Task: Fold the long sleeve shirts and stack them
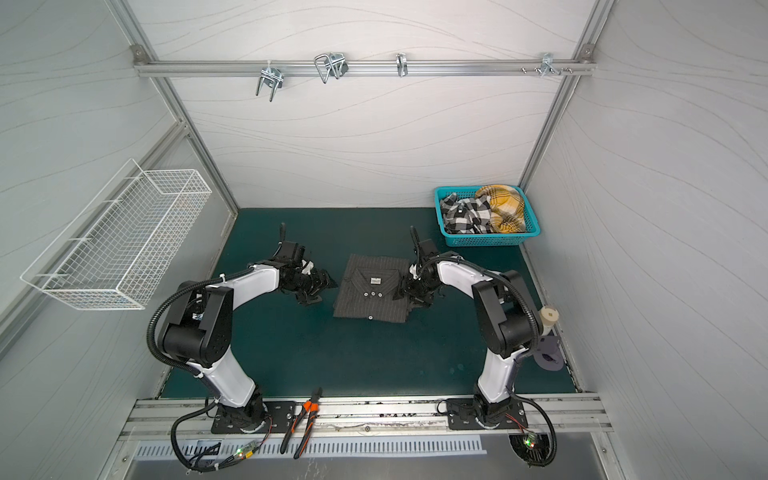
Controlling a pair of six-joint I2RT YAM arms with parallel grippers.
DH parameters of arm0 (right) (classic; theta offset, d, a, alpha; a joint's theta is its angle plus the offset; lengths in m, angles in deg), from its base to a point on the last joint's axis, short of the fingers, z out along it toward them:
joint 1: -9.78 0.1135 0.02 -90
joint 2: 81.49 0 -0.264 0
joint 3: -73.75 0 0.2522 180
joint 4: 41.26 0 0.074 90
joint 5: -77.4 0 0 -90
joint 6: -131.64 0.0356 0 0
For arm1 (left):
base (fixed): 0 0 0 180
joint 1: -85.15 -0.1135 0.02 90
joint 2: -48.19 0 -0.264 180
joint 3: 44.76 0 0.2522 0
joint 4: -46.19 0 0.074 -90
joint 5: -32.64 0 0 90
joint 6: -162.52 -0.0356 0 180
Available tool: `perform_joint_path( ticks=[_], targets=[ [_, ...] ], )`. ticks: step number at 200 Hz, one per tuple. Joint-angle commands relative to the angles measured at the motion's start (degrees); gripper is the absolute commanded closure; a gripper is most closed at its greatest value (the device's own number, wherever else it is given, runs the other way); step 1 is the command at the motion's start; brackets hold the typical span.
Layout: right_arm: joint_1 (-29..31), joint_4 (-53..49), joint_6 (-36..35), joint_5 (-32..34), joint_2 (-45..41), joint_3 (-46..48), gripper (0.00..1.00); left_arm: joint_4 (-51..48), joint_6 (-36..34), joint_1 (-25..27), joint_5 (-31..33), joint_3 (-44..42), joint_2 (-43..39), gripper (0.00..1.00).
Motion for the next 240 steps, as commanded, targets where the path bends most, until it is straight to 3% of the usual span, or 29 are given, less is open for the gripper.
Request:
perform_joint_path(
  ticks=[1, 60, 92, 131, 169, 192, 213, 240],
  targets=[
    [1.42, 1.45, 1.24, -2.54, 1.49, -0.54, 0.4, 1.63, 0.15, 0.88, -0.18, 1.89, 2.18, 0.27],
    [3.01, 4.31, 3.69, -5.32, 3.98, -1.41, 0.45, 3.78, 1.42, 3.61, -0.29, 1.85, 4.94, 0.28],
    [0.57, 8.18, 6.1, -9.95, 5.95, -1.26, 0.57, 4.5, 2.05, 4.4, -0.63, 1.45, 5.86, 0.35],
    [-0.51, 1.33, 2.49, -5.9, 1.71, -3.25, 0.42, 3.26, 2.05, 4.49, -0.92, 0.65, 3.62, 0.4],
    [-0.51, -5.63, -0.68, 3.14, -9.28, 0.43, 0.4, -1.67, -1.17, 4.39, 2.5, 5.23, 5.07, 0.44],
    [-0.51, -7.24, -0.77, 6.34, -15.72, 4.16, 0.39, -2.38, -1.1, 4.4, 1.9, 8.46, 8.92, 0.58],
    [-0.64, -8.26, -1.1, 8.07, -20.19, 6.41, 0.4, -1.72, -0.23, 4.4, 0.97, 9.54, 10.6, 0.85],
    [-1.34, -9.0, -1.47, 9.36, -23.86, 8.29, 0.4, -2.37, -0.17, 4.4, 1.86, 10.74, 10.84, 1.0]
  ],
)
